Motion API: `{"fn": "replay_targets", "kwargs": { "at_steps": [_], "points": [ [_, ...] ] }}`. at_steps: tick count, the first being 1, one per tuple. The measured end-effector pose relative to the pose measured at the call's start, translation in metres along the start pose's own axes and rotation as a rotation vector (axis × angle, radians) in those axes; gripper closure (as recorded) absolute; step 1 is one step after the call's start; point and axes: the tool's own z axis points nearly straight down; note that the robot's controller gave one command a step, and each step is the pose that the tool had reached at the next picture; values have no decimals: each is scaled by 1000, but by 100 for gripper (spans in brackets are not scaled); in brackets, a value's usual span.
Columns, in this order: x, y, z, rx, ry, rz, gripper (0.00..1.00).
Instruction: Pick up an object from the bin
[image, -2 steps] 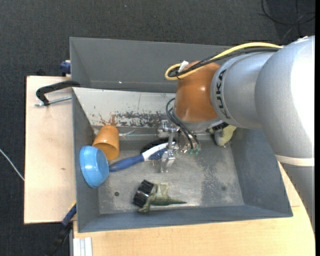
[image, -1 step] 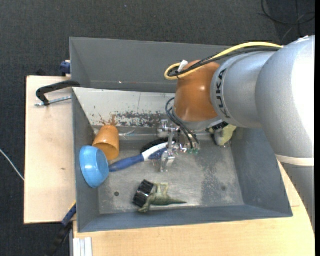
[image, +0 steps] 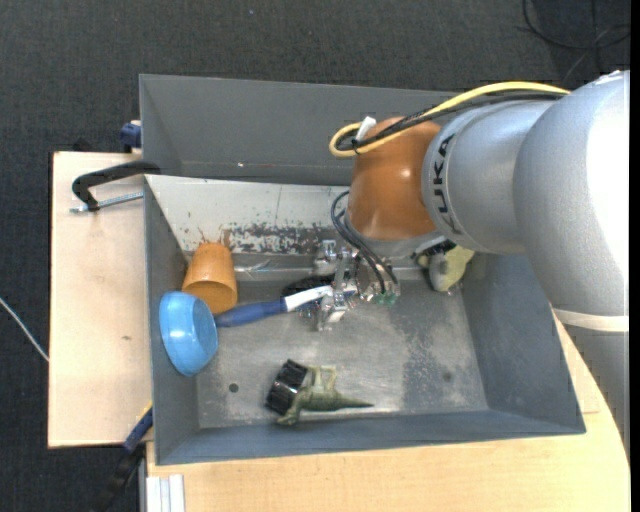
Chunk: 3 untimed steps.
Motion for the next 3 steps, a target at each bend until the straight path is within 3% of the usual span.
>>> {"fn": "replay_targets", "kwargs": {
  "at_steps": [1, 2, 3],
  "points": [
    [-1, 1, -20, 1, 8, -2, 100],
    [-4, 2, -68, 1, 4, -3, 100],
    [-5, 2, -69, 1, 9, -4, 100]
  ]
}}
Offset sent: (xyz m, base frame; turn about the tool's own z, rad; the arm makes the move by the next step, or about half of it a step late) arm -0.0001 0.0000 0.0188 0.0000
